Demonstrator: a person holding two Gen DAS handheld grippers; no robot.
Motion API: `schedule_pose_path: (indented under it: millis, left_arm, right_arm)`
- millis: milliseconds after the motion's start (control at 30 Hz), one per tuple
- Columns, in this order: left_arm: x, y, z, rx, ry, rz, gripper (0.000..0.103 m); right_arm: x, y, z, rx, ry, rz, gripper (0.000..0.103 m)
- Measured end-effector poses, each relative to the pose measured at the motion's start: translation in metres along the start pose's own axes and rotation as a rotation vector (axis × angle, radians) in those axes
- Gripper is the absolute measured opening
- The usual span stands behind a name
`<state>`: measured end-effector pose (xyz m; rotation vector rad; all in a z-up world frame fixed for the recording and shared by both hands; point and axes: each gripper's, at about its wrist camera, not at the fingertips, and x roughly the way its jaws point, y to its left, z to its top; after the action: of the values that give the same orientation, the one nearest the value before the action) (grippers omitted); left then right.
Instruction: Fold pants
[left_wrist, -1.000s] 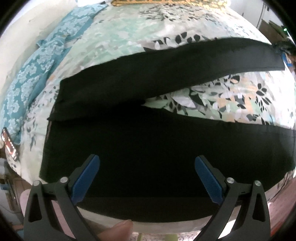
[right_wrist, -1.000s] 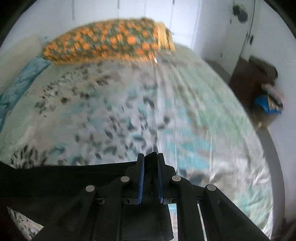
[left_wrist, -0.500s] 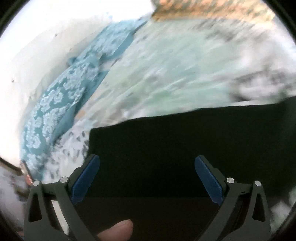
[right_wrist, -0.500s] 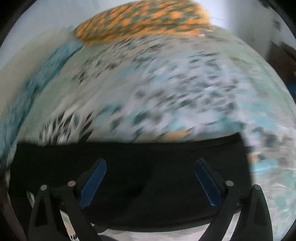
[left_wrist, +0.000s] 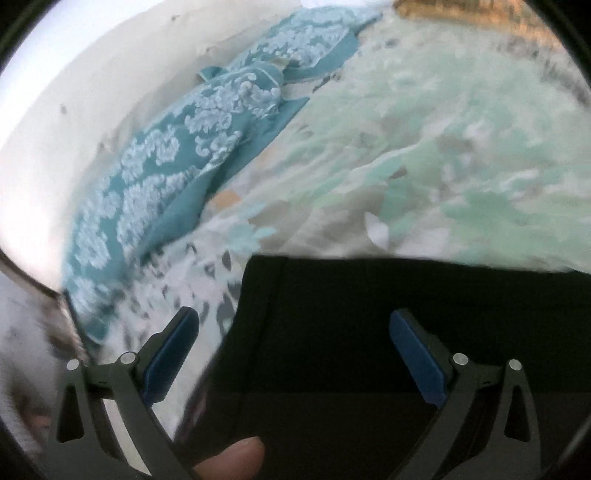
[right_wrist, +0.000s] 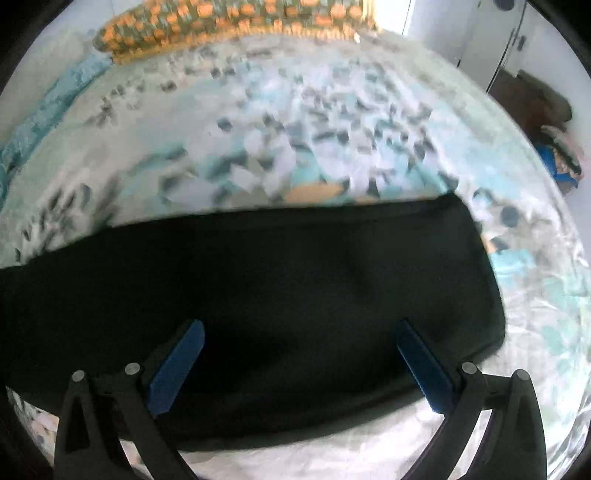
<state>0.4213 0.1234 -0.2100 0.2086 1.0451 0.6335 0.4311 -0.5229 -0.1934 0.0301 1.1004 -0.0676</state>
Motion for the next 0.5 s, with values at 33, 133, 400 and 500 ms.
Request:
schedule_pose_path:
  millis: [33,133,400,500]
  left_arm:
    - [-0.011,0.007,-0.011,-0.003,-0.011,-0.041,0.103]
    - [-0.051,0.018,-0.059,0.058,-0.025,-0.141,0.103]
    - [-0.161,-0.044,-0.209,0.404,-0.083,-0.396,0.103]
    - [-0.175,-0.061,-0.238,0.44,-0.174,-0.353,0.103]
  right_arm:
    - [-0.008,0.009,-0.005,-0.008,-0.018,0.014,0.103]
    - [-0.049,0.052,-0.036,-0.061,-0.072,0.08,0.103]
    - [-0.131,0.202,-0.185,-0.209,-0.065,0.314,0.103]
    - [-0.122,0.226,-0.235,-0.287,0.016,0.264,0.103]
